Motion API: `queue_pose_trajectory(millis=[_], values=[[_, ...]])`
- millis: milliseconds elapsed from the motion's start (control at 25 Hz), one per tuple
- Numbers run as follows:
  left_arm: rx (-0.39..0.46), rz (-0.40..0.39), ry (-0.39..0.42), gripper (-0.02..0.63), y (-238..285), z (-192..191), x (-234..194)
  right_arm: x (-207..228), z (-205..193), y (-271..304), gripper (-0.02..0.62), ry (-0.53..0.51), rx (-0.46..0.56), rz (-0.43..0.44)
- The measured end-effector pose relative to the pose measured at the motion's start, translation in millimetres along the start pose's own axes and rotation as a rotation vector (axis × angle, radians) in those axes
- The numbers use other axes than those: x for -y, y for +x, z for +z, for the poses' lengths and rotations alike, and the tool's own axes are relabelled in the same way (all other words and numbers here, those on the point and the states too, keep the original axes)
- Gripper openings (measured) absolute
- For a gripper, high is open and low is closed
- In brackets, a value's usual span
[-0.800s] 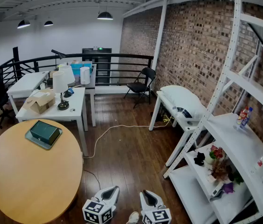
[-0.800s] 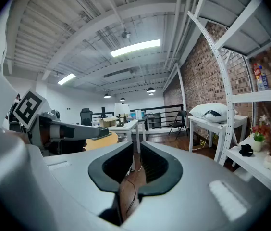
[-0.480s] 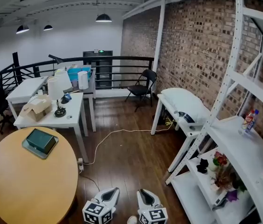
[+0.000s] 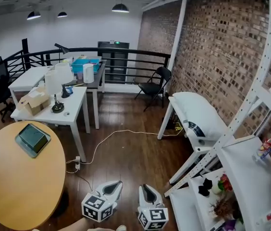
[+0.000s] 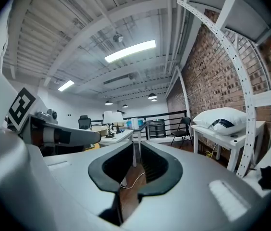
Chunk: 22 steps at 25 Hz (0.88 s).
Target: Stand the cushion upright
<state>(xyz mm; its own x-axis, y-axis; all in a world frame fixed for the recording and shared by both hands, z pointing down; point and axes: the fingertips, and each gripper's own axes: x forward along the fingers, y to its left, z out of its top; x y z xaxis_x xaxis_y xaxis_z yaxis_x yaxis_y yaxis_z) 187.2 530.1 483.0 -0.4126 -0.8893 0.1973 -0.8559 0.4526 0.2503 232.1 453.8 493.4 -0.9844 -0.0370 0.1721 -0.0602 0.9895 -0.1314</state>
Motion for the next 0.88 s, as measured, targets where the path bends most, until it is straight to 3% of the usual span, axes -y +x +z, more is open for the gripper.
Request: queue_pose_trajectory(millis=[360, 680, 880], values=[[-0.003, 0.031, 0.008, 0.000, 68.8, 9.6, 5.5, 64.9, 16.3, 27.0, 0.044, 0.003, 0.022, 0.000], [-0.011, -0.016, 0.001, 0.000, 137.3, 8.5, 4.9, 119.3, 8.0, 43.7, 0.044, 0.022, 0.014, -0.058], [-0.032, -0.089, -0.025, 0.000, 189.6, 7.4, 6.5, 154.4, 12.1, 65.7, 0.044, 0.003, -0.008, -0.109]])
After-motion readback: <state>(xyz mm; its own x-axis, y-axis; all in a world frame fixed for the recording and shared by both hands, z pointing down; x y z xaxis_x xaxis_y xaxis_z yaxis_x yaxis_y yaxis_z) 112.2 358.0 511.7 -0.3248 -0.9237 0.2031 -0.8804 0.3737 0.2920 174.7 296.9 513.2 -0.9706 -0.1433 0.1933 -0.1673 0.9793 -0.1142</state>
